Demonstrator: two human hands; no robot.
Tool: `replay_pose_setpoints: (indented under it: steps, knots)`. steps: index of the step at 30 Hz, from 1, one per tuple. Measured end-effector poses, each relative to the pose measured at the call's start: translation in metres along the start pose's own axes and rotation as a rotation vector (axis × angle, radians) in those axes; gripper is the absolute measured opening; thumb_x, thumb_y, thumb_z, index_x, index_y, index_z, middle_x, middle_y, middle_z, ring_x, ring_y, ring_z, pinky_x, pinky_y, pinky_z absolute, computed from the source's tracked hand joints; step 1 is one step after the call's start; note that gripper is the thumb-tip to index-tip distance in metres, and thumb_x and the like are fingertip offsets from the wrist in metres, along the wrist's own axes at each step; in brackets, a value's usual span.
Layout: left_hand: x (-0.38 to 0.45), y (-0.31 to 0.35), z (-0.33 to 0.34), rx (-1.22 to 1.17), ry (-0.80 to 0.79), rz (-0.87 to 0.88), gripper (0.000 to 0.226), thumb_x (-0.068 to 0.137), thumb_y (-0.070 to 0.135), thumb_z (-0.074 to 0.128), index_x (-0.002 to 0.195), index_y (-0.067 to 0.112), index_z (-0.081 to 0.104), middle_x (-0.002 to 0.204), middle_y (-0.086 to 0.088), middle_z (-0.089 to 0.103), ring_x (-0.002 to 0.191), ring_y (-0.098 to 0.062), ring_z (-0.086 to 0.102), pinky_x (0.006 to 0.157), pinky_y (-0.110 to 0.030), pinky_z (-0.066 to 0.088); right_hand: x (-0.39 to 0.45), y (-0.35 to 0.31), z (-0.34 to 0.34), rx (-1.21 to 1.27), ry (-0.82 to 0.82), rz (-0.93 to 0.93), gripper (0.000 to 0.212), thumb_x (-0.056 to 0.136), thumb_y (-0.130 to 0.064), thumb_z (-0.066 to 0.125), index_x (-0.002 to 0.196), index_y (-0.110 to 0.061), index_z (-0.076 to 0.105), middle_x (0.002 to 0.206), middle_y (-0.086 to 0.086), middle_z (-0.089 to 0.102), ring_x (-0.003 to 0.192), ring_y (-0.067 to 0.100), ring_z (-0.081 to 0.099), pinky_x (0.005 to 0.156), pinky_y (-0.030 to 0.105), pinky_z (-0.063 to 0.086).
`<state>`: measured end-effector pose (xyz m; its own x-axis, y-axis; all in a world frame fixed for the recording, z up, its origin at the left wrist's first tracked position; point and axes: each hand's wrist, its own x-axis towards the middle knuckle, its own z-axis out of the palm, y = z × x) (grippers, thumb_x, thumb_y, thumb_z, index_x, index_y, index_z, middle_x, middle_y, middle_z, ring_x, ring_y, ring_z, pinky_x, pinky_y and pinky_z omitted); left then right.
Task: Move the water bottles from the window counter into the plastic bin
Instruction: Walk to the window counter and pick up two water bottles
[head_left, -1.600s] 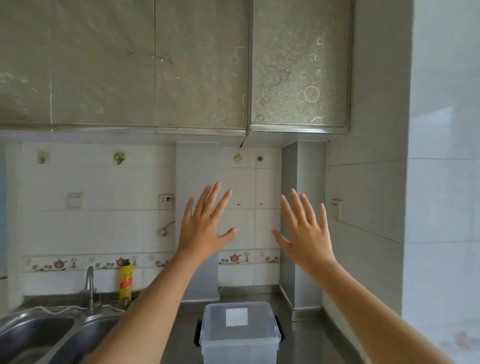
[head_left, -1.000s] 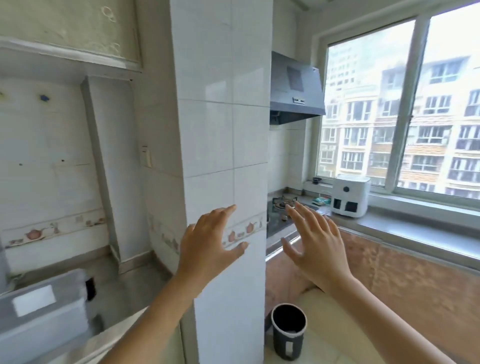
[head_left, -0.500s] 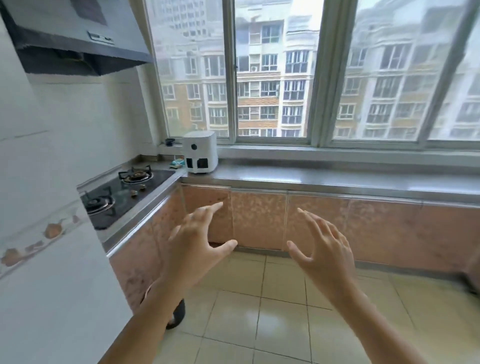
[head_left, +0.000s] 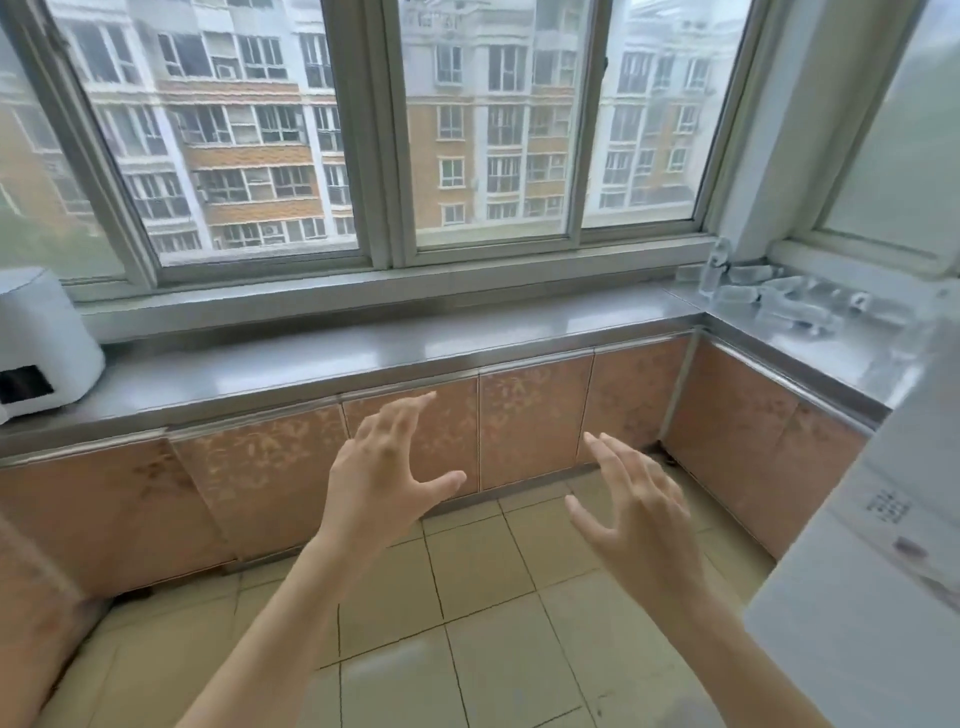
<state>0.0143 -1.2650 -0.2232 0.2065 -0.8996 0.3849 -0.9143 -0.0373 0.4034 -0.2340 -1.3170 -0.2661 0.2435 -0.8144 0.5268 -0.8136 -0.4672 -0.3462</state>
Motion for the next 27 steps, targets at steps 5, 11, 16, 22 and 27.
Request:
replay_pose_setpoints:
  steps: [5,11,16,22,27]
  knots:
    - [0.096,0.05,0.079,-0.074,-0.084,0.126,0.09,0.075,0.058,0.073,0.151,0.036,0.03,0.151,0.012,0.042,0.136,-0.014,0.041,0.106,-0.041,0.039,0.048,0.087,0.011,-0.086,0.034,0.148,0.063,0.079,-0.049,0.049,0.137,-0.024,0.049,0.137,-0.002,0.054,0.125,0.018,0.05,0.101,0.04,0.041]
    - [0.184,0.097,0.166,-0.16,-0.13,0.178,0.088,0.075,0.056,0.074,0.15,0.037,0.031,0.149,0.013,0.043,0.133,-0.013,0.042,0.104,-0.038,0.039,0.108,0.172,0.037,-0.155,0.036,0.234,0.064,0.077,-0.051,0.046,0.135,-0.022,0.051,0.136,0.0,0.055,0.123,0.019,0.052,0.099,0.041,0.043]
    - [0.253,0.126,0.22,-0.203,-0.174,0.198,0.088,0.075,0.057,0.073,0.15,0.037,0.031,0.147,0.014,0.043,0.132,-0.013,0.042,0.105,-0.039,0.041,0.163,0.225,0.05,-0.167,0.035,0.304,0.064,0.077,-0.044,0.059,0.136,-0.021,0.051,0.136,0.001,0.056,0.123,0.02,0.052,0.098,0.04,0.043]
    - [0.352,0.152,0.297,-0.233,-0.237,0.253,0.086,0.076,0.054,0.074,0.149,0.037,0.031,0.15,0.015,0.04,0.135,-0.012,0.04,0.099,-0.03,0.037,0.232,0.297,0.078,-0.202,0.042,0.419,0.066,0.077,-0.035,0.073,0.136,-0.02,0.05,0.138,0.001,0.053,0.125,0.022,0.051,0.099,0.04,0.041]
    - [0.452,0.173,0.366,-0.247,-0.303,0.328,0.086,0.076,0.053,0.074,0.149,0.037,0.031,0.15,0.014,0.04,0.134,-0.013,0.041,0.095,-0.026,0.034,0.298,0.358,0.111,-0.222,0.033,0.532,0.065,0.082,-0.038,0.067,0.141,-0.025,0.044,0.146,-0.003,0.045,0.133,0.019,0.041,0.106,0.036,0.032]
